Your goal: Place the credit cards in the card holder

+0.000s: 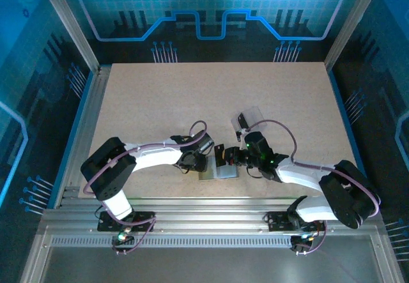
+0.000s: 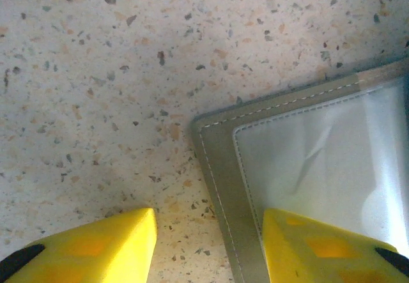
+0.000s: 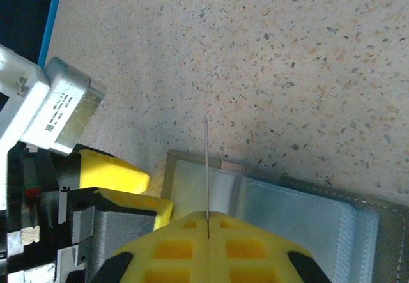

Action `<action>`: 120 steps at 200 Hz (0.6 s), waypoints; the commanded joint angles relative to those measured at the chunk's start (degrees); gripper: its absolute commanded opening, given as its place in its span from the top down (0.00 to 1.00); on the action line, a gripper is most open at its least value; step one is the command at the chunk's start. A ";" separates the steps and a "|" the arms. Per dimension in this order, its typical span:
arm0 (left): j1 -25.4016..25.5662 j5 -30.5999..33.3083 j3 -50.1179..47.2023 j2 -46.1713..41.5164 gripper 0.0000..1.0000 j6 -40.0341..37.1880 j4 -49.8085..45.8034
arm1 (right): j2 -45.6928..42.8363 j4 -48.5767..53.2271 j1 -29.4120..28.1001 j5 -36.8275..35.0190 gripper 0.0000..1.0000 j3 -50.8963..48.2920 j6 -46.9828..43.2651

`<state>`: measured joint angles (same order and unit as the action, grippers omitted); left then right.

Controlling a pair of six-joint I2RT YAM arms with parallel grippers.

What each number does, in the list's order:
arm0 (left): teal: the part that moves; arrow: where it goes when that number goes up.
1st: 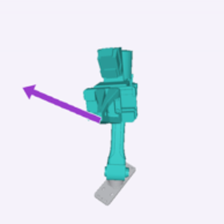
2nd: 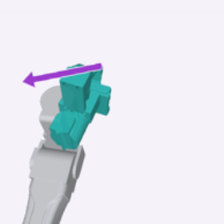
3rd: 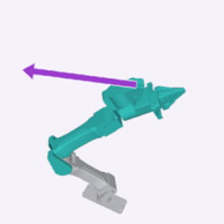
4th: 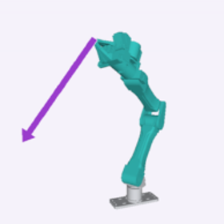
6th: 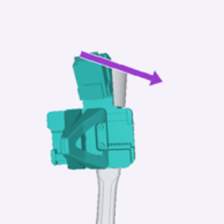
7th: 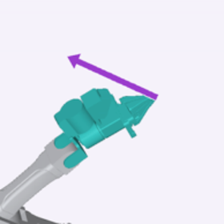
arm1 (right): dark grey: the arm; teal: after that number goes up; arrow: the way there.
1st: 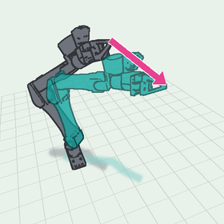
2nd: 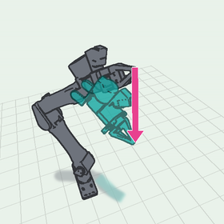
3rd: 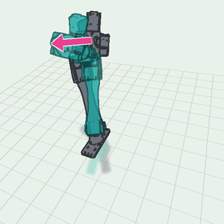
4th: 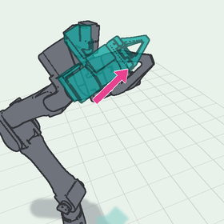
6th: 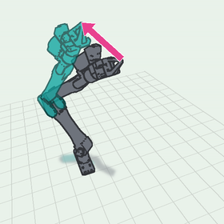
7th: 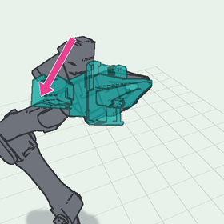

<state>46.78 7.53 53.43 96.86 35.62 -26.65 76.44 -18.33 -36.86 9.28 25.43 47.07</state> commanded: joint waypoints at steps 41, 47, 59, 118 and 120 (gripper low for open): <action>0.61 -0.59 -2.97 0.16 0.52 1.39 -0.33 | 3.26 -2.15 -2.08 -2.09 1.00 0.53 0.93; 0.66 -0.59 -2.98 0.10 0.52 1.41 -0.33 | 3.48 -2.15 -2.32 -2.24 1.00 0.58 0.94; 0.62 -0.58 -3.07 0.15 0.52 1.39 -0.26 | 4.11 -2.56 -2.51 -2.25 1.00 0.59 1.31; 0.77 -1.10 -3.75 0.08 0.53 2.07 0.44 | 6.22 -4.52 -3.06 -2.86 1.00 0.17 4.91; 0.79 -1.11 -3.83 0.08 0.53 2.08 0.46 | 6.25 -4.48 -3.09 -2.86 1.00 0.15 5.06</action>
<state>46.78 7.73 52.23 96.09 36.12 -25.23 81.62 -21.45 -39.00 7.53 25.43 49.98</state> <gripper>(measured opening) 0.475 0.064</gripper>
